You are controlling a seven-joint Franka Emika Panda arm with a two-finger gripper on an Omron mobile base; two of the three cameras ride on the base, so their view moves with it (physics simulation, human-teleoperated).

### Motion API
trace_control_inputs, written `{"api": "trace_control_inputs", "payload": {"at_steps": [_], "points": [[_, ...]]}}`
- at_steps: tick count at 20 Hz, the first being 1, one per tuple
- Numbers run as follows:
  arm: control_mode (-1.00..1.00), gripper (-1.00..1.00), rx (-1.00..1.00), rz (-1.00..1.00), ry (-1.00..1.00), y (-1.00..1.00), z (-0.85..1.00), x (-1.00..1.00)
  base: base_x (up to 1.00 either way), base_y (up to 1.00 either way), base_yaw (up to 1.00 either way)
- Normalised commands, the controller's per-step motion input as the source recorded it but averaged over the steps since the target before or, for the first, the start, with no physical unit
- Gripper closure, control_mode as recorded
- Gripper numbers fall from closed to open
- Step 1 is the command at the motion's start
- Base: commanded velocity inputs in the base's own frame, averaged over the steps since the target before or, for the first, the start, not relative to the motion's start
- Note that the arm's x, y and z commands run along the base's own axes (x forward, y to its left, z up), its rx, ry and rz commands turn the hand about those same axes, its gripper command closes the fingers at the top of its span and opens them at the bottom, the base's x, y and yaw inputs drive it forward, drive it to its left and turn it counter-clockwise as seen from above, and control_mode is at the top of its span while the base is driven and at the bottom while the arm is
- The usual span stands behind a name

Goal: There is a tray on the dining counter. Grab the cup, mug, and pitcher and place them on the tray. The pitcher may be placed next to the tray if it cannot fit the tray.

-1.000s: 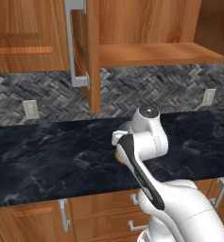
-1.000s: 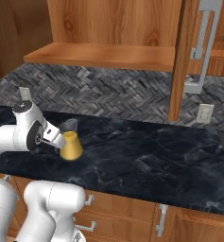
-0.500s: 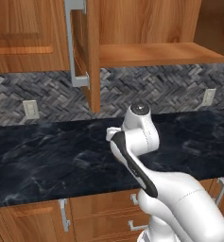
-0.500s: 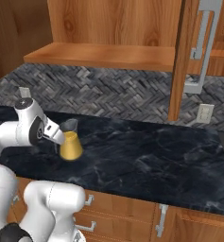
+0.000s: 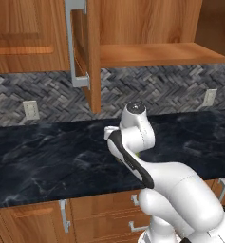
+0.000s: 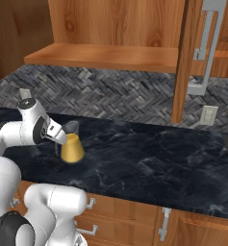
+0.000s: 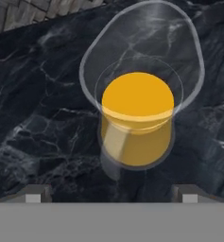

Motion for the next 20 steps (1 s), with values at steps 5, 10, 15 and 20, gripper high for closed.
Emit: {"api": "trace_control_inputs", "payload": {"at_steps": [5, 10, 15, 20], "points": [[-1.00, -1.00, 0.00, 0.00, 0.00, 0.00, -0.18, 0.14, 0.00, 0.00, 0.00], [-1.00, -1.00, 0.00, 0.00, 0.00, 0.00, -0.21, 0.13, 0.00, 0.00, 0.00], [-1.00, -1.00, 0.00, 0.00, 0.00, 0.00, -0.20, 0.11, 0.00, 0.00, 0.00], [-1.00, -1.00, 0.00, 0.00, 0.00, 0.00, -0.16, 0.14, 0.00, 0.00, 0.00]]}}
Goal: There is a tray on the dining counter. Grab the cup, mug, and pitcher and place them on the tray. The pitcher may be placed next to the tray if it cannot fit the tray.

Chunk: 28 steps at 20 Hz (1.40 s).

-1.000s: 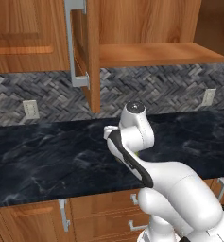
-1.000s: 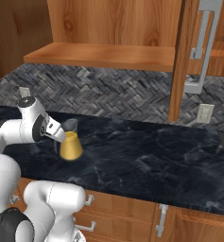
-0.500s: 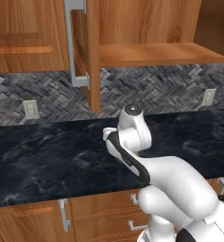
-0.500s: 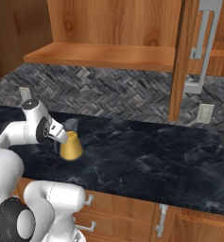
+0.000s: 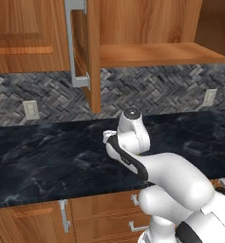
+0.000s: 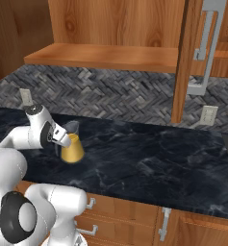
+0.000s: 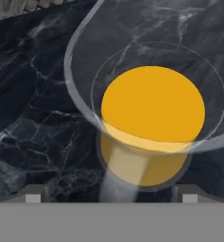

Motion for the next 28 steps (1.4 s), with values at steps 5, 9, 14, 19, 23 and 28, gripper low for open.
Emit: {"api": "trace_control_inputs", "payload": {"at_steps": [5, 9, 14, 19, 23, 28], "points": [[-1.00, -1.00, 0.00, 0.00, 0.00, 0.00, -0.14, 0.17, 0.00, 0.00, 0.00], [-1.00, -1.00, 0.00, 0.00, 0.00, 0.00, -0.12, 0.13, 0.00, 0.00, 0.00], [-1.00, -1.00, 0.00, 0.00, 0.00, 0.00, -0.06, 0.05, 0.00, 0.00, 0.00], [-1.00, -1.00, 0.00, 0.00, 0.00, 0.00, 0.00, 0.00, 0.00, 0.00, 0.00], [-1.00, -1.00, 0.00, 0.00, 0.00, 0.00, 0.00, 0.00, 0.00, 0.00, 0.00], [-1.00, -1.00, 0.00, 0.00, 0.00, 0.00, 0.00, 0.00, 0.00, 0.00, 0.00]]}}
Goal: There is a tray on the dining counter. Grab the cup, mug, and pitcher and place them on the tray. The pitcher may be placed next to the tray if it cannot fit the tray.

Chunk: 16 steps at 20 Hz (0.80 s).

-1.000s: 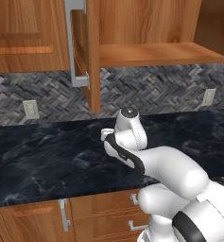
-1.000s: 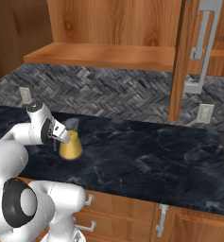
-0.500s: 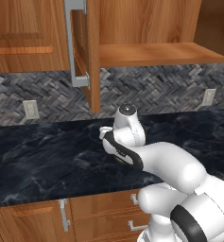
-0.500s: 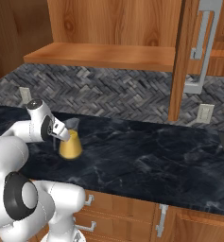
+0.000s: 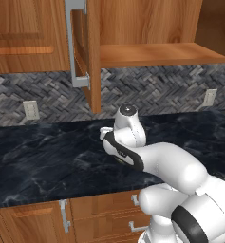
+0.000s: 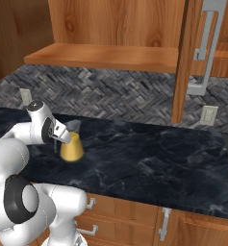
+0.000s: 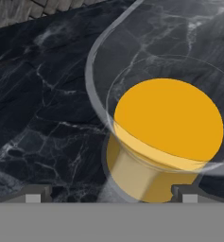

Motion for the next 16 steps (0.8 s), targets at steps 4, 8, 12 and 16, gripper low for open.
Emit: {"api": "trace_control_inputs", "payload": {"at_steps": [4, 8, 12, 16], "points": [[-1.00, 1.00, 0.00, 0.00, 0.00, 0.00, 0.00, 0.00, 0.00, 0.00, 0.00], [-1.00, 1.00, 0.00, 0.00, 0.00, 0.00, 0.00, 0.00, 0.00, 0.00, 0.00], [-1.00, 1.00, 0.00, 0.00, 0.00, 0.00, 0.00, 0.00, 0.00, 0.00, 0.00], [-1.00, 1.00, 0.00, 0.00, 0.00, 0.00, 0.00, 0.00, 0.00, 0.00, 0.00]]}}
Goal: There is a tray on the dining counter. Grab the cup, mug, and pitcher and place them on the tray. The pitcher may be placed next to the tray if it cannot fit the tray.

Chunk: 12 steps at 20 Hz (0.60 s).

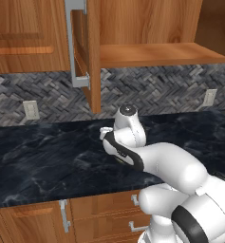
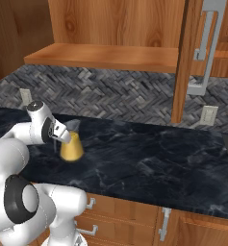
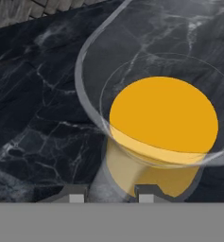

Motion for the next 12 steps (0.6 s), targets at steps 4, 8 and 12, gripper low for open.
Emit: {"api": "trace_control_inputs", "payload": {"at_steps": [4, 8, 12], "points": [[-1.00, 1.00, 0.00, 0.01, 0.00, -0.19, 0.00, 0.00, 0.00, 0.00, 0.00], [-1.00, 1.00, 0.01, 0.09, 0.00, -0.50, 0.00, -0.01, 0.00, 0.00, 0.00], [-1.00, 1.00, 0.05, 0.10, 0.00, -0.55, 0.00, -0.09, 0.00, 0.00, 0.00]]}}
